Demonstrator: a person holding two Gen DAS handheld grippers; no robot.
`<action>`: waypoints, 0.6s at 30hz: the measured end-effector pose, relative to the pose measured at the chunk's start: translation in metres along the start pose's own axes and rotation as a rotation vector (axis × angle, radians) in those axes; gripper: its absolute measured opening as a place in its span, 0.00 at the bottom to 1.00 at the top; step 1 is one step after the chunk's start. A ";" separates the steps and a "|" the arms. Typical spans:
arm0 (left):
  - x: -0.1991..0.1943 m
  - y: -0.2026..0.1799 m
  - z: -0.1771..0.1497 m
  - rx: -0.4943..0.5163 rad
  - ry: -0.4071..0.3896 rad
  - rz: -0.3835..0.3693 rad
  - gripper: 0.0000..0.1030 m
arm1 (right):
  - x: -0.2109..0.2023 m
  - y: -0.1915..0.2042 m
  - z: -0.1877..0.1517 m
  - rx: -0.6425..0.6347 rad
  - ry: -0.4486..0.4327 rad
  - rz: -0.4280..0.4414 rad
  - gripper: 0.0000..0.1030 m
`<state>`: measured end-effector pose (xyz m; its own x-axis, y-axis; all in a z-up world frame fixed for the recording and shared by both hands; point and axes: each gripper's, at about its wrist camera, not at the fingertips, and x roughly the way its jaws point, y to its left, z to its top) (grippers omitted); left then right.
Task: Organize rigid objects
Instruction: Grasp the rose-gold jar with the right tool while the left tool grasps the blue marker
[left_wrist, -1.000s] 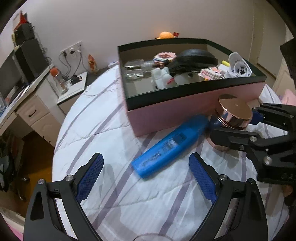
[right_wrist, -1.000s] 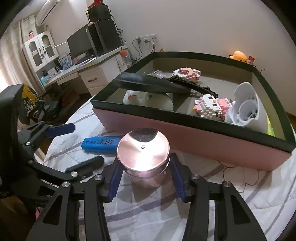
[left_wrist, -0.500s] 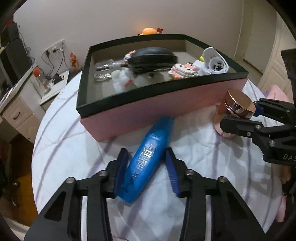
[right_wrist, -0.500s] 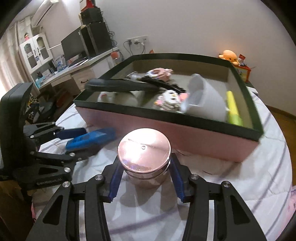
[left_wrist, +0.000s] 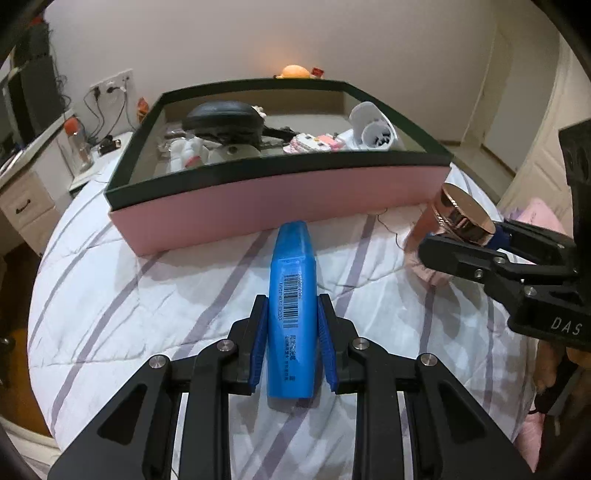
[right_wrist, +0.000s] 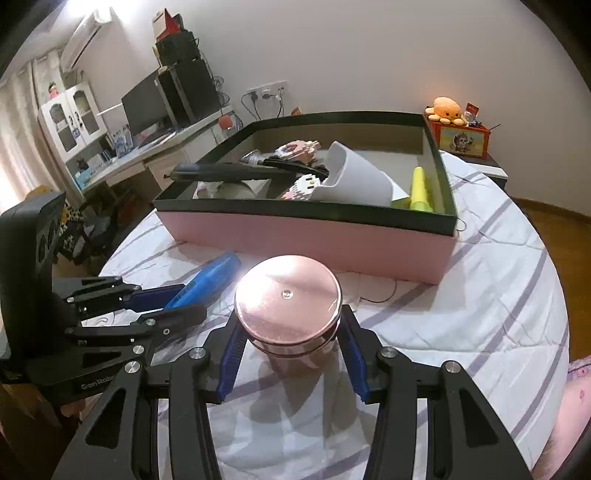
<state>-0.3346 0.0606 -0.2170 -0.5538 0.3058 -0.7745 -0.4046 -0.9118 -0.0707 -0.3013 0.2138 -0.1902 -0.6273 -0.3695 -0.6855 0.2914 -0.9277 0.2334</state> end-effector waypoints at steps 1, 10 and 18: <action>-0.002 0.001 0.001 -0.004 -0.007 0.007 0.25 | -0.002 -0.001 0.000 0.003 -0.008 -0.002 0.48; -0.048 0.002 0.020 -0.013 -0.124 0.048 0.25 | -0.029 0.001 0.016 -0.005 -0.111 -0.004 0.48; -0.078 0.000 0.057 0.016 -0.226 0.054 0.25 | -0.053 0.013 0.043 -0.060 -0.198 0.003 0.48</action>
<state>-0.3330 0.0522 -0.1211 -0.7229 0.3119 -0.6165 -0.3806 -0.9245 -0.0214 -0.2952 0.2190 -0.1214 -0.7541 -0.3810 -0.5349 0.3320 -0.9239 0.1900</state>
